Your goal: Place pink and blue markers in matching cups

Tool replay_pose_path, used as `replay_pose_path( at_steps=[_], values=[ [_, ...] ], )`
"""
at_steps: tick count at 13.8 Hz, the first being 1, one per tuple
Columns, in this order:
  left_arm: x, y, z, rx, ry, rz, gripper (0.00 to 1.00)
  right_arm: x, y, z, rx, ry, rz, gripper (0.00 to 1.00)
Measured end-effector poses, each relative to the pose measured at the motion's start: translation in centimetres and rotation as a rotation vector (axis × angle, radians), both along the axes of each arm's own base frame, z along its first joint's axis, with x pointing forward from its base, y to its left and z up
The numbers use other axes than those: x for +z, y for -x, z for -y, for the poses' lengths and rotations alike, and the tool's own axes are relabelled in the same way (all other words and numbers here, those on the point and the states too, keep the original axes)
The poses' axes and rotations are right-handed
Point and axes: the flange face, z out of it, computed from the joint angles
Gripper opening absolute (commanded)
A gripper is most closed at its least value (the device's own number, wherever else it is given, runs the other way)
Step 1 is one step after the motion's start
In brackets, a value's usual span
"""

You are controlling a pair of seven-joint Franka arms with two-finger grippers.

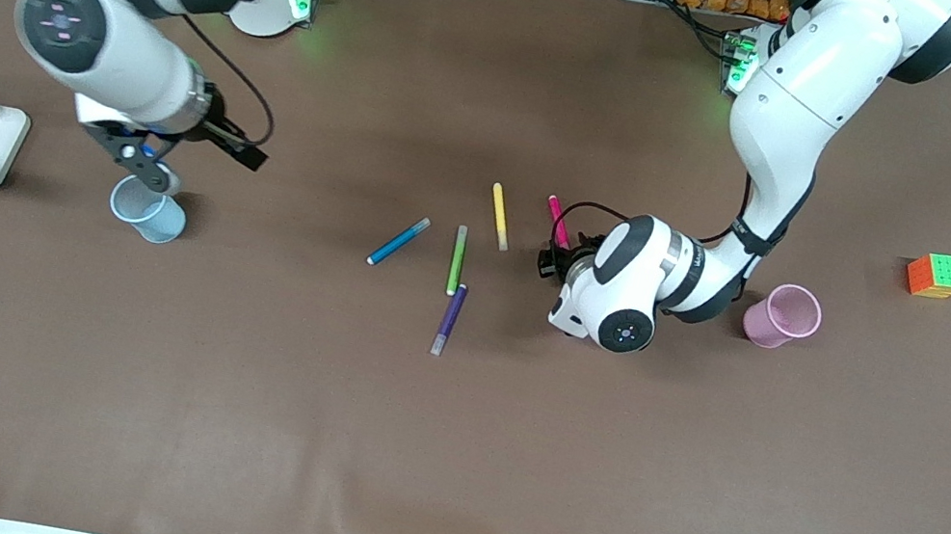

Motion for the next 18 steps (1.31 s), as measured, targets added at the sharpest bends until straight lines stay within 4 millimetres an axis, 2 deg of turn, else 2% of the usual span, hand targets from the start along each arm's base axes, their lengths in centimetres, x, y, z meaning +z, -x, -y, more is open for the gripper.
replay_pose_path(
  at_steps=[1, 3, 4, 7, 9, 11, 13, 16, 18],
  values=[
    [-0.2, 0.0, 0.0, 0.002, 0.000, 0.002, 0.34, -0.5, 0.5, -1.3, -0.018, 0.009, 0.008, 1.00],
    [-0.1, -0.1, 0.1, 0.006, 0.004, 0.005, 0.06, -1.8, 1.6, -3.5, -0.045, 0.023, 0.021, 1.00],
    [-0.2, -0.1, 0.1, 0.006, 0.004, 0.005, 0.00, -2.4, 2.0, -4.3, -0.058, 0.027, 0.029, 1.00],
    [-0.1, -0.3, 0.0, 0.010, 0.005, 0.006, 0.00, -4.2, 3.4, -6.7, -0.112, 0.039, 0.056, 1.00],
    [0.1, -0.5, -0.2, 0.013, 0.007, 0.007, 0.00, -6.0, 4.9, -9.2, -0.150, 0.039, 0.087, 1.00],
    [1.6, -1.4, -0.9, 0.011, 0.008, -0.003, 0.00, -8.3, 6.8, -11.7, -0.182, 0.037, 0.105, 1.00],
    [5.6, -3.1, -2.5, -0.025, -0.014, 0.009, 0.00, -10.4, 7.8, -13.2, -0.221, 0.039, 0.099, 1.00],
    [14.3, -5.8, -5.2, -0.065, -0.059, 0.149, 0.00, -12.7, 7.4, -13.6, -0.294, 0.042, 0.084, 1.00],
    [20.1, -6.9, -7.3, -0.089, -0.109, 0.261, 0.00, -14.3, 7.6, -14.7, -0.352, 0.037, 0.086, 1.00]
  ],
)
